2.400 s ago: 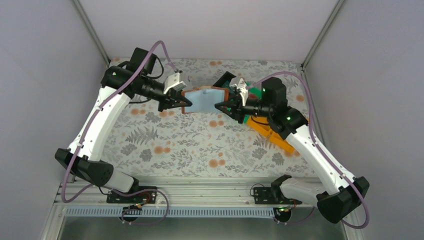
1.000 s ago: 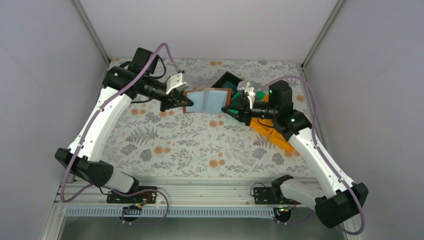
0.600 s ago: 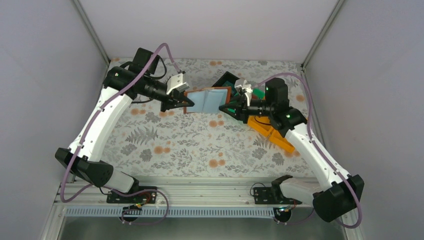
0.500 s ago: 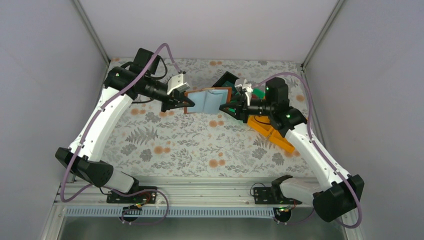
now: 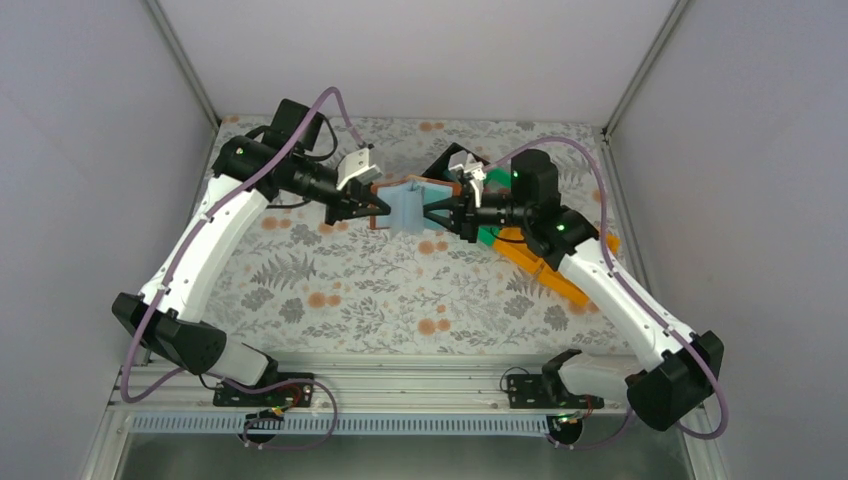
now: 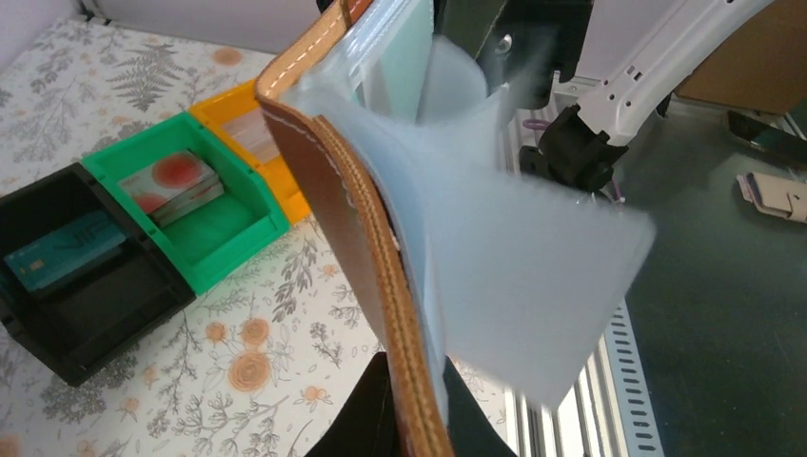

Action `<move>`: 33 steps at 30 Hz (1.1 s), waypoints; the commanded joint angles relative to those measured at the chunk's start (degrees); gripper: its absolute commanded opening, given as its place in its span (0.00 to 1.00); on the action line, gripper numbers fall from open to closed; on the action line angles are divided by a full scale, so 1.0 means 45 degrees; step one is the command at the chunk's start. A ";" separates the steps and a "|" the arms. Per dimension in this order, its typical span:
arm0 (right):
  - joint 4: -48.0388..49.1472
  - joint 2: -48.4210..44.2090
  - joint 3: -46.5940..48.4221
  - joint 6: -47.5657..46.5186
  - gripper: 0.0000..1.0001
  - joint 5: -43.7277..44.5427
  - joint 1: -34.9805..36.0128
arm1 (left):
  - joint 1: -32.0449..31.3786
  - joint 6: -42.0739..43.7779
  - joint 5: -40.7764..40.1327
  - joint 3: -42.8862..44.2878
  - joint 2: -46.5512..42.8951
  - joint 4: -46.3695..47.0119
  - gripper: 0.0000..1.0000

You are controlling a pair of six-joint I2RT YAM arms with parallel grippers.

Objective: Take the credit cards out of the card holder

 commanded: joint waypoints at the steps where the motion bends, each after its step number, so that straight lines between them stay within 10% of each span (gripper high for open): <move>1: 0.0568 0.0292 0.0705 0.0646 0.06 0.0828 0.0951 | -0.0122 -0.0377 0.0211 -0.0066 -0.0002 0.0743 0.03; 4: 0.0645 0.0291 0.0712 0.1206 0.04 0.1734 0.1192 | -0.0117 -0.0503 -0.0122 -0.0011 -0.0019 0.0872 0.18; 11: 0.0042 0.0206 0.0840 0.2378 0.04 0.4544 0.1424 | -0.0066 -0.0801 -0.0778 0.0173 -0.0123 0.1263 0.99; 18: 0.0032 0.0425 0.1016 0.2435 0.04 0.5264 0.2158 | -0.0082 -0.2411 -0.1888 -0.0088 0.0359 0.2654 1.00; 24: -0.0276 0.0575 0.1174 0.1559 0.04 0.5036 0.2785 | -0.0066 -0.2918 -0.2858 0.0078 0.0765 0.2879 0.91; 33: -0.0303 -0.0895 0.0266 0.0755 0.18 0.4760 0.2571 | 0.0060 -0.1782 -0.1903 -0.0489 0.0031 0.2245 0.03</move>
